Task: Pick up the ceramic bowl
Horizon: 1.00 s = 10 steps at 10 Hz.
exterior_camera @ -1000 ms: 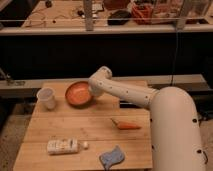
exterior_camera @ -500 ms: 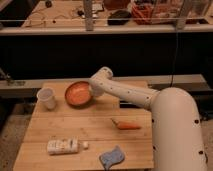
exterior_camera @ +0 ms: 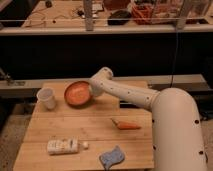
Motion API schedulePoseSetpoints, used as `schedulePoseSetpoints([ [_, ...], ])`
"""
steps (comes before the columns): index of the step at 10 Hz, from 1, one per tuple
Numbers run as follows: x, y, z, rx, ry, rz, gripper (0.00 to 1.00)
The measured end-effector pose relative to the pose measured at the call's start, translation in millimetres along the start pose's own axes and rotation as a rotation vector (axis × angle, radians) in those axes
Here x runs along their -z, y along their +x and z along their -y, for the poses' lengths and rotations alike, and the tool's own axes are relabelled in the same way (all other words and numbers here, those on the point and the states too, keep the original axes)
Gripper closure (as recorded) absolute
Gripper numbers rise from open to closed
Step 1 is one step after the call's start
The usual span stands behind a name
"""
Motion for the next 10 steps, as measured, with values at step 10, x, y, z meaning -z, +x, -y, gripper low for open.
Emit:
schedulePoseSetpoints([
  [10, 0.9, 0.5, 5.3, 0.022, 0.039, 0.005, 1.0],
])
